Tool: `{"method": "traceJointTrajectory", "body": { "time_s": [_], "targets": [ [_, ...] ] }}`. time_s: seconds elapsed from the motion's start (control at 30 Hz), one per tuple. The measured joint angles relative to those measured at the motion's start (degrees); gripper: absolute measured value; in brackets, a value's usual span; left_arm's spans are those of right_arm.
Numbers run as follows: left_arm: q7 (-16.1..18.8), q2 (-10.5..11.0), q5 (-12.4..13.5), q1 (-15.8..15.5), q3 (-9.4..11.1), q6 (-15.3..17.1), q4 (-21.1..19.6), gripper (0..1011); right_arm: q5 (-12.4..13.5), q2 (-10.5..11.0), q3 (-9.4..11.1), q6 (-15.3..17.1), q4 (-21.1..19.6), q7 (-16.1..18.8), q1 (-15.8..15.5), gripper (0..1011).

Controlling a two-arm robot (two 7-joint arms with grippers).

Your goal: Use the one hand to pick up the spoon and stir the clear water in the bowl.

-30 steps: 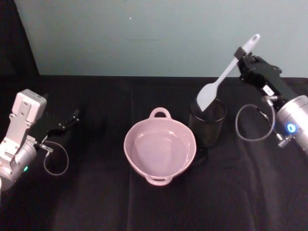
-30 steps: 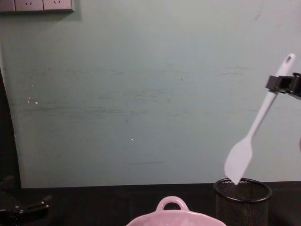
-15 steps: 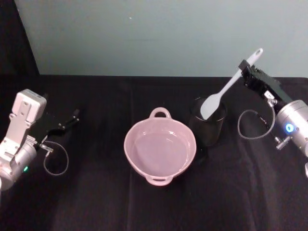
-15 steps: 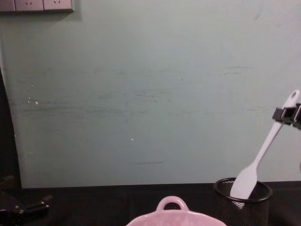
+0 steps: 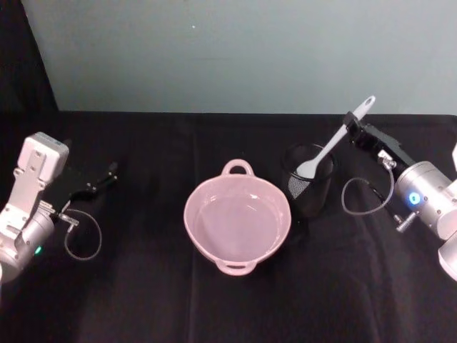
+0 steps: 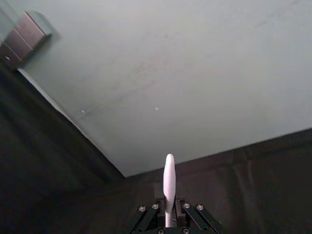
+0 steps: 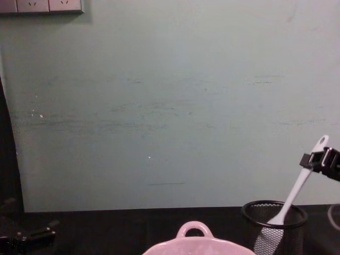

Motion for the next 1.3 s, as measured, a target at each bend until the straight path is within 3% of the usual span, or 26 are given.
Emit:
{"method": "traceJointTrajectory", "body": {
  "time_s": [0.53, 0.9, 1.13, 1.3],
  "targets": [
    [0.0, 0.0, 0.0, 0.0, 0.0, 0.0, 0.0, 1011, 1.4, 1.3, -2.43, -0.61, 1.66, -1.22, 0.52, 111],
    [0.0, 0.0, 0.0, 0.0, 0.0, 0.0, 0.0, 1011, 1.53, 1.42, -2.56, -0.93, 1.78, -1.22, 0.56, 113],
    [0.0, 0.0, -0.01, 0.0, 0.0, 0.0, 0.0, 1011, 1.48, 1.38, -2.51, -0.87, 1.72, -1.21, 0.53, 291],
    [0.0, 0.0, 0.0, 0.0, 0.0, 0.0, 0.0, 1011, 1.46, 1.36, -2.48, -0.83, 1.7, -1.2, 0.51, 471]
  ]
}}
